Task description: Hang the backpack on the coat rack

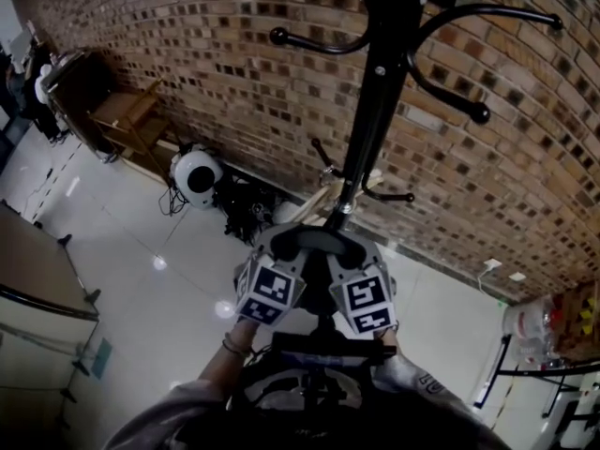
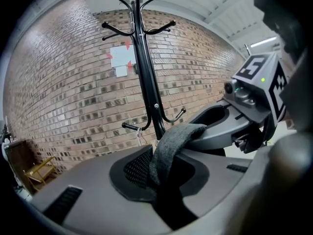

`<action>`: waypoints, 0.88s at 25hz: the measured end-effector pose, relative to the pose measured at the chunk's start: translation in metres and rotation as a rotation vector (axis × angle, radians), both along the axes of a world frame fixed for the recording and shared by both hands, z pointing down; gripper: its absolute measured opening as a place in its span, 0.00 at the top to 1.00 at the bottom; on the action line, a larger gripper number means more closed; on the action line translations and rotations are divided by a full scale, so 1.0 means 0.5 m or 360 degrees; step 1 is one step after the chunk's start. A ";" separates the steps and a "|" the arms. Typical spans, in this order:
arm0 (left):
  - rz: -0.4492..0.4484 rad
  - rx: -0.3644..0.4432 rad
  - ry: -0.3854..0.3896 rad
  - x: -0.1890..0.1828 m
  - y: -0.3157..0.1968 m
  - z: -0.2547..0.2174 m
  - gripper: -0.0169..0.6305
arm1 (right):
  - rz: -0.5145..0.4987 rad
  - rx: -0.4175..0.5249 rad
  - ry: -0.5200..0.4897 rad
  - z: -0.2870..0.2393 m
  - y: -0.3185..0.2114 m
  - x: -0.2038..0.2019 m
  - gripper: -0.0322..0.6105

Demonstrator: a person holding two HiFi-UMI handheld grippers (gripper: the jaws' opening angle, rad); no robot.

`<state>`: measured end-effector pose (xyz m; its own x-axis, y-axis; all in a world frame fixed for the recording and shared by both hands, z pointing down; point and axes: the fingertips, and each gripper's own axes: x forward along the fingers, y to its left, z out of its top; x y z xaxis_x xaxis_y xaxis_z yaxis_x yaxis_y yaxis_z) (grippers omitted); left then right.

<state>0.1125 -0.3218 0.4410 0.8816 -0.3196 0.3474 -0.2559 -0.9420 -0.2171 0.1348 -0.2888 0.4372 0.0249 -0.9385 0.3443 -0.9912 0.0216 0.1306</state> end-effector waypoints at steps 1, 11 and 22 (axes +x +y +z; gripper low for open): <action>0.0002 0.0000 -0.0017 0.004 -0.003 0.005 0.87 | -0.0013 -0.0009 -0.0004 0.003 -0.004 0.003 0.84; 0.0033 0.0003 -0.0112 0.065 -0.042 0.040 0.87 | -0.0109 -0.0081 -0.0046 0.043 -0.043 0.054 0.84; 0.0130 -0.0024 -0.0184 0.125 -0.057 0.095 0.87 | -0.0143 -0.0100 -0.0160 0.085 -0.063 0.094 0.84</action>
